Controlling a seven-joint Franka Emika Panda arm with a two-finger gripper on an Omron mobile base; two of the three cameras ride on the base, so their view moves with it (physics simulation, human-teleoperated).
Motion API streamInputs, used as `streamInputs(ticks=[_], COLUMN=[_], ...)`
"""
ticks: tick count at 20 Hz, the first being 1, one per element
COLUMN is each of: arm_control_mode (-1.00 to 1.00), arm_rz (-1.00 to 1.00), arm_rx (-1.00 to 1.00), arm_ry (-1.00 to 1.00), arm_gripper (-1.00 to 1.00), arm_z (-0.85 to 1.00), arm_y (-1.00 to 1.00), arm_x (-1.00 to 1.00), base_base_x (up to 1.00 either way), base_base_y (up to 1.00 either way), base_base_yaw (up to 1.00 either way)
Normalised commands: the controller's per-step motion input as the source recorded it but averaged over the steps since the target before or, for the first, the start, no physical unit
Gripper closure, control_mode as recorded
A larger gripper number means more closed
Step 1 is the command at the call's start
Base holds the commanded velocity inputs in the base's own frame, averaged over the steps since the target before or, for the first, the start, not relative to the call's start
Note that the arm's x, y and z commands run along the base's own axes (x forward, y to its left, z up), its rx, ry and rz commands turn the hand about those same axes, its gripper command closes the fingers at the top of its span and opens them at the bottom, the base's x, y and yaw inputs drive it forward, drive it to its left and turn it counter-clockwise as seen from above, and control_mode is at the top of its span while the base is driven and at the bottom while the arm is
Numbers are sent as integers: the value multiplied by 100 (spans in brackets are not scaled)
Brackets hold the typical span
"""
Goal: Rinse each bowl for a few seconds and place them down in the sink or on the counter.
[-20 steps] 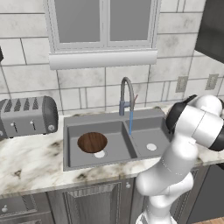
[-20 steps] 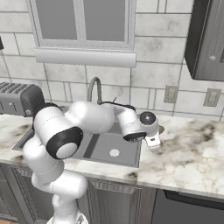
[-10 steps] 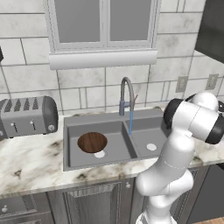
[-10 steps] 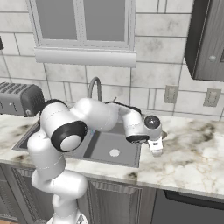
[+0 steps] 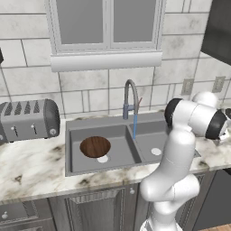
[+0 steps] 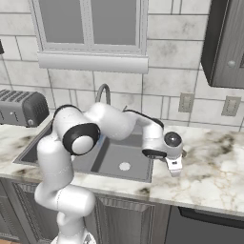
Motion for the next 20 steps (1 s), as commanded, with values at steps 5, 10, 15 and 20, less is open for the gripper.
streamInputs(ticks=[5,10,15,20], arm_control_mode=[-100,-100,-100,-100], arm_rz=[-1,-1,-1,-1], arm_rx=[4,4,4,3], arm_ry=[2,3,4,-1], arm_gripper=[100,100,-100,-100], arm_z=[-25,-28,-29,5], arm_y=[-16,-14,-7,-8], arm_x=[-4,-3,-1,0], base_base_x=[0,0,0,0], base_base_y=[0,0,0,0], base_base_yaw=[0,0,0,0])
